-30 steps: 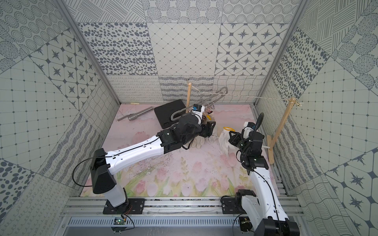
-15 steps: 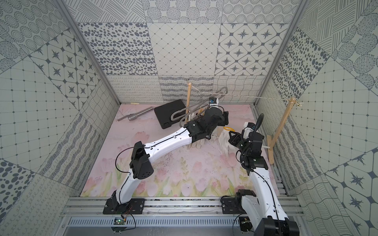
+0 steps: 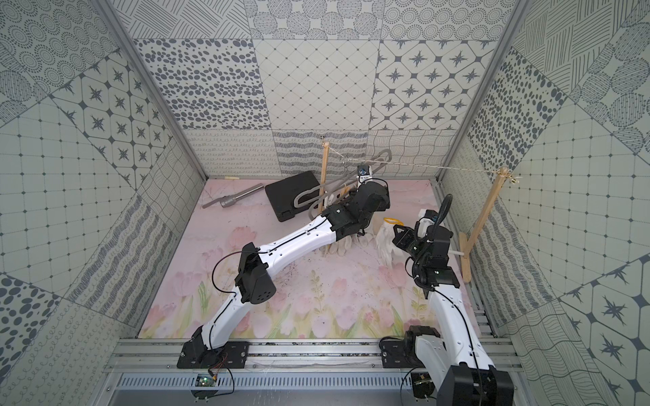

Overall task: Clip the gloves onto a hanger to dry
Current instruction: Adjust the hanger on the clothesline.

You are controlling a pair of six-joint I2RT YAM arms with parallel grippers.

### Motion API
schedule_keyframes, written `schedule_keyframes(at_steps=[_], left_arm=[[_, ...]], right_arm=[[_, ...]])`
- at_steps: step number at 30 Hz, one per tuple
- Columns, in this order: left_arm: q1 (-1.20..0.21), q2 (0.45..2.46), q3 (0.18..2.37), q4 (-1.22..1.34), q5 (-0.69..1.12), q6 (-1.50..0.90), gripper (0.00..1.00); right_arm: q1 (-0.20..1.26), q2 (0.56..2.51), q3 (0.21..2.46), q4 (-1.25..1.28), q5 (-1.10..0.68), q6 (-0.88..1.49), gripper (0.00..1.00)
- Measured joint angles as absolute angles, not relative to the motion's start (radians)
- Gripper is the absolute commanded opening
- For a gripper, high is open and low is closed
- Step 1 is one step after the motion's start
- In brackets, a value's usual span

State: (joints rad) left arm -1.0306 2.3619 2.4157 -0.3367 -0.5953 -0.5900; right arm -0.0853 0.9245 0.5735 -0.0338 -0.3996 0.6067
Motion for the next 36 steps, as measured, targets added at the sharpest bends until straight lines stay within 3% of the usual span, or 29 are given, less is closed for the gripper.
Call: schedule_keyframes(at_steps=[7,13,18,28,36], left_arm=[[-1.001,2.361,2.400,-0.358,-0.630,-0.601,0.81],[-0.991,2.314,2.299,-0.344,-0.637,-0.590,0.64],[-0.988,2.244,2.180,-0.299,-0.628,-0.572,0.57],[-1.002,2.068,1.930,-0.215,-0.503,-0.487,0.54],[-0.997,1.797,1.597,-0.130,-0.386,-0.389,0.55]], right_arm=[[-0.085,0.931,0.574,-0.022,-0.402,0.614,0.00],[-0.085,0.931,0.574,-0.022,-0.403,0.610,0.00],[-0.085,0.931,0.574,-0.021,-0.403,0.609,0.00],[-0.085,0.931,0.574,-0.018,-0.407,0.589,0.00],[-0.085,0.928,0.574,-0.018,-0.411,0.589,0.00]])
